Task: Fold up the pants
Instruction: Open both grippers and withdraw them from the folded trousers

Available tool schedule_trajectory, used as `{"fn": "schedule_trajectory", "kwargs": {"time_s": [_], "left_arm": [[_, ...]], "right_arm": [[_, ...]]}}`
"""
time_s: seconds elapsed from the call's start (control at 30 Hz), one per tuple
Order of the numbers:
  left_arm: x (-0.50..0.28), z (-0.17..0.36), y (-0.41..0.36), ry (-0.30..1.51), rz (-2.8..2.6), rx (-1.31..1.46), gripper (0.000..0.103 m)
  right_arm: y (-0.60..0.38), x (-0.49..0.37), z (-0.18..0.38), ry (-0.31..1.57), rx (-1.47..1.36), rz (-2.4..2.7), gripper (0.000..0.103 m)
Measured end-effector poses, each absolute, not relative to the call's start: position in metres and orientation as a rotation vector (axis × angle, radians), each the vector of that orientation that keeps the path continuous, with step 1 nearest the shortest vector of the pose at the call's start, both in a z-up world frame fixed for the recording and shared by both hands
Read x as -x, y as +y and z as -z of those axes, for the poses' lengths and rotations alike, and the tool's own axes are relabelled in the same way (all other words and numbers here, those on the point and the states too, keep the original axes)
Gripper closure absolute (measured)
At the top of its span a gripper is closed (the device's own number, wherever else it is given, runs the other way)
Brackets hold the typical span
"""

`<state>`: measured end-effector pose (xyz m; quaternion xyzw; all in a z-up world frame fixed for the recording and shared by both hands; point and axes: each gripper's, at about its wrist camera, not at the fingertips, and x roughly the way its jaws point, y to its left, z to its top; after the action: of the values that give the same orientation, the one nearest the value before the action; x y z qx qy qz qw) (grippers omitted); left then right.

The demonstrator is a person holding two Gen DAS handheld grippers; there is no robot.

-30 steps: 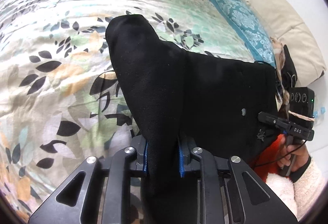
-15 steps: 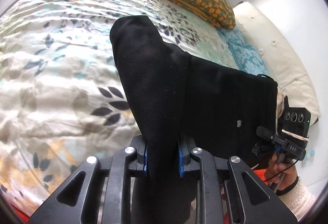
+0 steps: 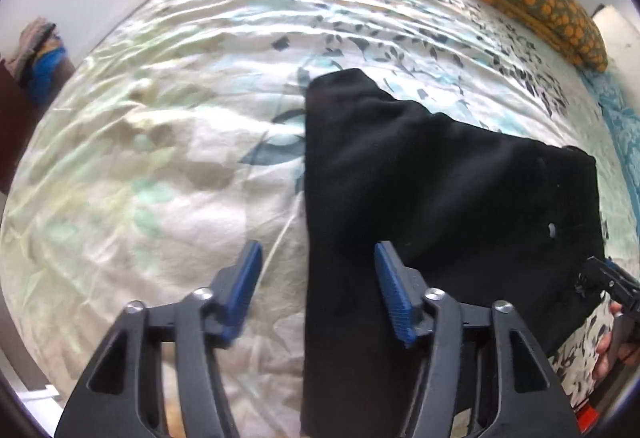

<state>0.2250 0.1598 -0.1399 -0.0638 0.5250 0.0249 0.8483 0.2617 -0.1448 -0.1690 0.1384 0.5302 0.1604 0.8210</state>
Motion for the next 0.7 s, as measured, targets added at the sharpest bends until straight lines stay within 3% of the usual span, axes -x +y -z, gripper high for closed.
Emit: {"fn": "schedule_trajectory", "kwargs": {"time_s": [0.07,0.33,0.7], "left_arm": [[-0.202,0.122,0.163,1.037,-0.089,0.105,0.009],[-0.091,0.049,0.118,0.782,-0.177,-0.020,0.004],[-0.003,0.009,0.092,0.941,-0.157,-0.032,0.004]], "right_arm": [[-0.156,-0.245,0.155,1.041,-0.253,-0.281,0.000],[-0.164,-0.129,0.080,0.903,-0.022,-0.123,0.000],[-0.120,-0.031,0.012,0.972,0.034,-0.082,0.000]]}}
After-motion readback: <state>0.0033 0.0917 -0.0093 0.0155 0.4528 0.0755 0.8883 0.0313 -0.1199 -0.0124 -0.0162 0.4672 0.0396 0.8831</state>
